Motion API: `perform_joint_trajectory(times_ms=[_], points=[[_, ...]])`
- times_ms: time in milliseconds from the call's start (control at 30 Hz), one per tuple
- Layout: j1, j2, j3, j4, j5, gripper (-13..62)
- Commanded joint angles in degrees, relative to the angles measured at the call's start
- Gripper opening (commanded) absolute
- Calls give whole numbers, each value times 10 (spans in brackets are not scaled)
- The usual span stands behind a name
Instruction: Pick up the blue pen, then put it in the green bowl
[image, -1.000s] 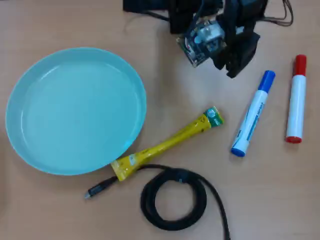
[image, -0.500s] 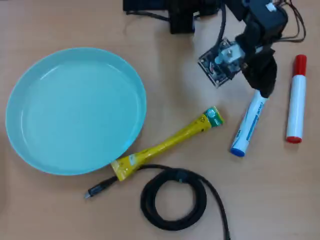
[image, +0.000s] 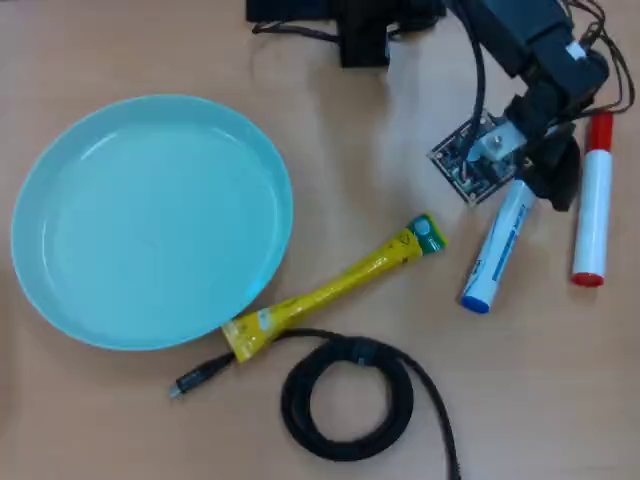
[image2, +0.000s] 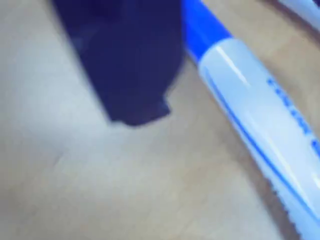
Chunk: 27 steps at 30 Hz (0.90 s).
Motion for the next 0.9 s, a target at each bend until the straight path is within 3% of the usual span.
perform_joint_trajectory(times_ms=[0, 867], points=[[-10, 10, -57, 27, -11, 460], [-8, -82, -104, 25, -103, 457]])
